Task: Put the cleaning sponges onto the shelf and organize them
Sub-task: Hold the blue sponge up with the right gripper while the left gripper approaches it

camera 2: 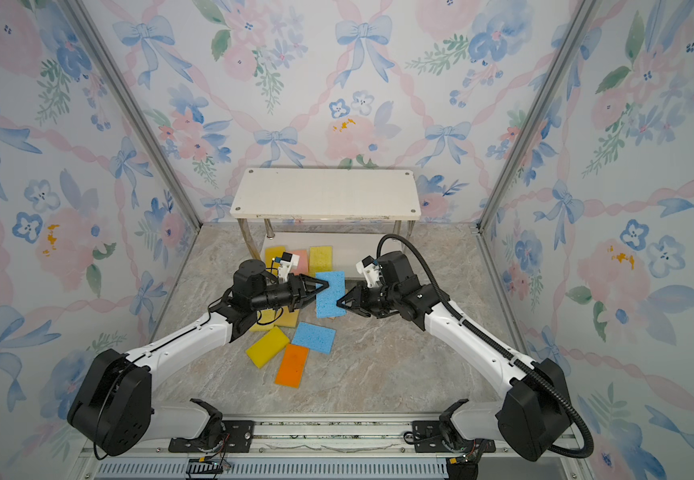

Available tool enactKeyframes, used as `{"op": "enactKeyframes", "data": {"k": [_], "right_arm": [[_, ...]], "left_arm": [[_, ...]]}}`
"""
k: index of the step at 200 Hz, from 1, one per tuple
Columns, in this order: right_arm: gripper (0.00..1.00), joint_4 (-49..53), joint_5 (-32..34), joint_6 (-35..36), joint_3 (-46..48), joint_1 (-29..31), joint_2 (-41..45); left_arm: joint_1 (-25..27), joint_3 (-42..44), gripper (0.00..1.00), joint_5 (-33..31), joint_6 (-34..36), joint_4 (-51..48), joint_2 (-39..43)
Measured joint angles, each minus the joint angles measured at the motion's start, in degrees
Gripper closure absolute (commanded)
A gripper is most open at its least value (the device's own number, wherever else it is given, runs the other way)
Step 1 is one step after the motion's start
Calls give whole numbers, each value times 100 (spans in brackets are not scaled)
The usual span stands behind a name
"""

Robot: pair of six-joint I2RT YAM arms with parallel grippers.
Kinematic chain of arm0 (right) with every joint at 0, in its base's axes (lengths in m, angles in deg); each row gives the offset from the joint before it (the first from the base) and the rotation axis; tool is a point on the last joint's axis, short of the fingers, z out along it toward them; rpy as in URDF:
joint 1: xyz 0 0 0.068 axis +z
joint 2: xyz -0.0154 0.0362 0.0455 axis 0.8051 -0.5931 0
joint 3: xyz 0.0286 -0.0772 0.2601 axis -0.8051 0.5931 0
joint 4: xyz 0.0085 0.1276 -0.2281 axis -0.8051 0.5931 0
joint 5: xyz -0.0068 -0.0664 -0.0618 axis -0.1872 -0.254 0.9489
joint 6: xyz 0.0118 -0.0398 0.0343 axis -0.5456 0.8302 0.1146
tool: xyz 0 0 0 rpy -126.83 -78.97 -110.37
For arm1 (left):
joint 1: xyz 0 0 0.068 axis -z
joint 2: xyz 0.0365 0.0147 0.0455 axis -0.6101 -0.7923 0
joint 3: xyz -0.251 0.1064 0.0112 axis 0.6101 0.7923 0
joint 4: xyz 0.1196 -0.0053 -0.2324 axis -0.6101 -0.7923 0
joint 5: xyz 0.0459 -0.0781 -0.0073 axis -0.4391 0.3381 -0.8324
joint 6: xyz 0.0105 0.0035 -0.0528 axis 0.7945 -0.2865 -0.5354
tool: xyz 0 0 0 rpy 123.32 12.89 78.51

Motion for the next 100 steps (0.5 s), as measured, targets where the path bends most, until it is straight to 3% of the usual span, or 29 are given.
{"op": "enactKeyframes", "data": {"k": [16, 27, 37, 54, 75, 100], "right_arm": [[70, 63, -109, 24, 26, -79, 7], [52, 153, -142, 131, 35, -118, 33], [43, 267, -131, 131, 44, -168, 96], [37, 579, 24, 313, 42, -249, 280], [34, 1338, 675, 505, -59, -299, 645], [26, 1598, 1119, 369, -72, -140, 1167]], "left_arm": [[122, -15, 86, -90, -24, 2, -37], [197, -57, 88, -125, -9, 13, -96], [247, -94, 88, -160, -17, 26, -151], [295, -146, 88, -223, -17, 31, -197], [306, -146, 89, -393, -39, 31, -197], [319, -133, 89, -616, -103, 35, -197]]}}
